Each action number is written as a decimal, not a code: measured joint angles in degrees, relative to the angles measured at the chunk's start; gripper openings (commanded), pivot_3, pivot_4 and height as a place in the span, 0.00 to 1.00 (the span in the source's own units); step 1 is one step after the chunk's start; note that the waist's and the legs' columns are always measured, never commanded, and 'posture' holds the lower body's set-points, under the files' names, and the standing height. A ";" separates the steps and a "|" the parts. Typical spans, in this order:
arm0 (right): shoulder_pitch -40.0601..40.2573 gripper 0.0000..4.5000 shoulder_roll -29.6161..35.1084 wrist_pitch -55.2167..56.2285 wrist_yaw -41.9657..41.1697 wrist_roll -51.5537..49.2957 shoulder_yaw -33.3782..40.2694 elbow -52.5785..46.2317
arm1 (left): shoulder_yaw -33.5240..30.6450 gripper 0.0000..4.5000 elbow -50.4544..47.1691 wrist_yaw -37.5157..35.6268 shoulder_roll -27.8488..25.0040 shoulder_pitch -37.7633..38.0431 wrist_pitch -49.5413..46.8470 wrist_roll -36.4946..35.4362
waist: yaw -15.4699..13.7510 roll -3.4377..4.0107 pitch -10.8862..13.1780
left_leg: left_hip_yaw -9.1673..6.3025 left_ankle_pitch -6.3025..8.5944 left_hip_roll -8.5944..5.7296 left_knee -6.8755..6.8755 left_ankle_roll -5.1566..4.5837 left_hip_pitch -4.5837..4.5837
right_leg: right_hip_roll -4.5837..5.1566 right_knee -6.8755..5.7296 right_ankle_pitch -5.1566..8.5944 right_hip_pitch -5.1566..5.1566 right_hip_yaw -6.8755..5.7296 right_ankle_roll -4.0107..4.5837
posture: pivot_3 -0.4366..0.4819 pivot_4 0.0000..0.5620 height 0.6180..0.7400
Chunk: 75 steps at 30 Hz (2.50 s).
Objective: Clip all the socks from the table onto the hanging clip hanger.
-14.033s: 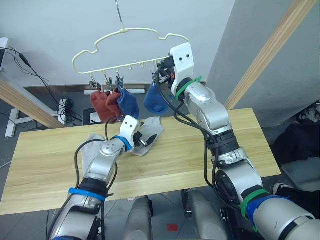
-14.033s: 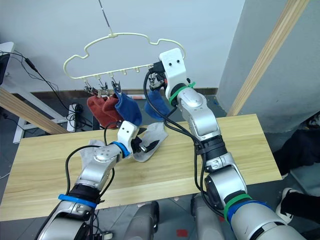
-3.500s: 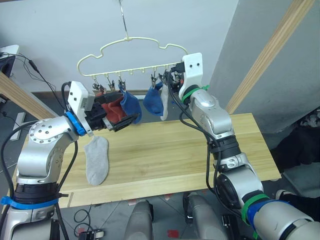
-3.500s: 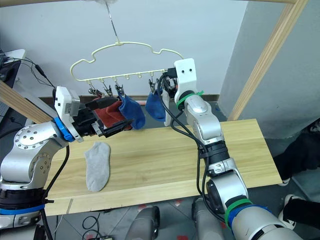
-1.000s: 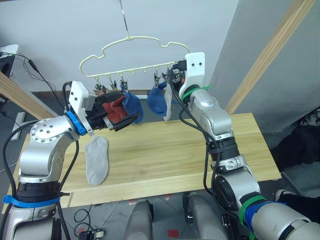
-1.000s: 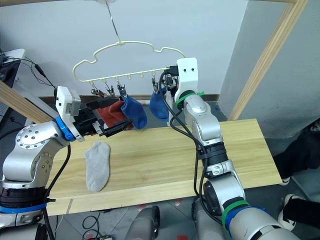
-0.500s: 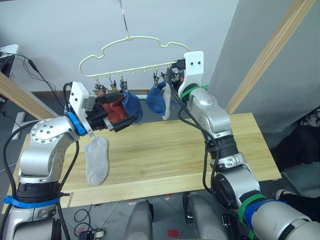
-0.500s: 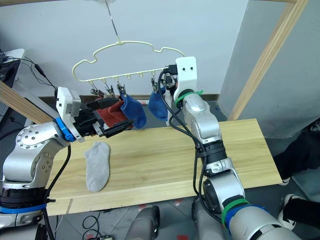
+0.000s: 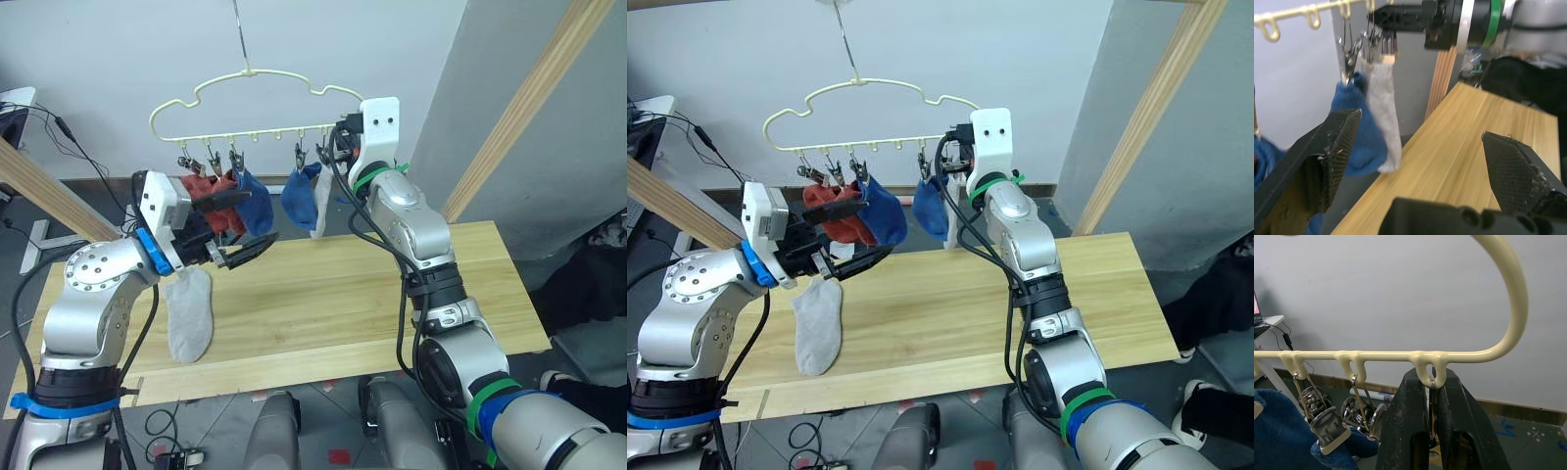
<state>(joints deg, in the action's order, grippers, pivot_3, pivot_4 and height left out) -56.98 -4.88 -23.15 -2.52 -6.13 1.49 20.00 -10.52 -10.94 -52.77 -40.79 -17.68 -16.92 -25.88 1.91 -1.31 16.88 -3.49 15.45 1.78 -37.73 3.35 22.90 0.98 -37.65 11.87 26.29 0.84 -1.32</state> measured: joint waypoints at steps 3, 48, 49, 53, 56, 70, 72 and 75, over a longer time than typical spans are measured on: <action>-0.18 0.00 -0.09 0.12 -0.12 -0.27 -0.07 0.09 | -1.32 1.00 0.23 2.94 0.20 4.94 0.71 1.85 | 0.33 0.04 0.02 | 0.04 0.01 0.00 0.04 -0.01 -0.01 | 0.01 0.03 0.00 0.02 0.05 0.00 | 0.50 0.54 1.00; 0.17 0.00 0.32 -3.18 -0.88 -1.02 -0.51 -3.48 | 6.44 0.00 29.55 6.19 11.35 -0.75 10.25 11.87 | 0.16 -0.15 0.40 | 0.13 -0.02 -0.09 0.63 0.03 0.11 | 0.18 -0.08 0.00 0.43 0.02 0.07 | 0.44 0.56 1.00; 0.24 0.00 0.19 -3.20 -0.87 -1.02 -0.52 -3.48 | 7.74 0.00 26.10 5.28 12.51 -2.37 8.67 10.86 | 0.16 -0.19 0.42 | 0.13 -0.02 -0.09 0.63 0.03 0.10 | 0.18 -0.08 0.00 0.43 0.02 0.07 | 0.44 0.56 1.00; 0.27 0.00 0.11 -3.23 -0.87 -1.03 -0.54 -3.63 | 10.97 0.00 19.32 4.55 18.30 -9.96 4.82 8.13 | 0.48 -0.22 0.43 | 0.14 -0.02 -0.08 0.64 0.02 0.08 | 0.15 -0.06 0.00 0.42 0.03 0.07 | 0.44 0.56 1.00; 0.26 0.00 -0.08 -3.23 -0.87 -1.03 -0.58 -3.93 | 12.73 0.00 20.36 5.97 23.69 -14.46 3.91 7.94 | 1.17 -0.24 0.44 | 0.17 -0.02 -0.08 0.64 0.01 0.07 | 0.14 -0.05 0.00 0.41 0.06 0.07 | 0.42 0.55 1.00; 0.34 0.00 -0.40 -4.10 -0.19 -1.28 -0.59 -5.35 | 12.35 0.00 44.22 12.08 29.96 -27.50 16.56 13.16 | 1.46 -0.29 0.47 | 0.15 -0.03 -0.08 0.57 0.00 0.11 | 0.12 -0.07 0.00 0.42 0.03 0.06 | 0.39 0.54 1.00; 0.46 0.00 -0.34 -4.58 -0.02 -1.39 -0.60 -5.62 | 12.34 0.00 46.78 12.10 30.21 -29.19 18.73 13.67 | 1.46 -0.30 0.47 | 0.16 -0.03 -0.08 0.57 0.00 0.11 | 0.13 -0.06 0.00 0.42 0.03 0.06 | 0.38 0.54 1.00; 0.53 0.00 -0.36 -5.06 0.07 -1.58 -0.64 -6.03 | 12.32 0.00 49.79 12.17 30.56 -30.97 21.21 14.07 | 1.48 -0.30 0.48 | 0.16 -0.03 -0.08 0.56 0.00 0.10 | 0.13 -0.08 0.00 0.42 0.03 0.06 | 0.38 0.54 1.00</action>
<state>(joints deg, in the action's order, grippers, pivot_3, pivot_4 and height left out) -56.45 -5.24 -28.21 -2.45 -7.71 0.84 13.97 1.80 38.85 -40.60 -10.23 -48.65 4.29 -11.81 3.39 -1.61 17.35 -3.33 15.42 1.70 -37.17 3.35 23.00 1.11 -37.72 11.87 26.71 0.87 -1.26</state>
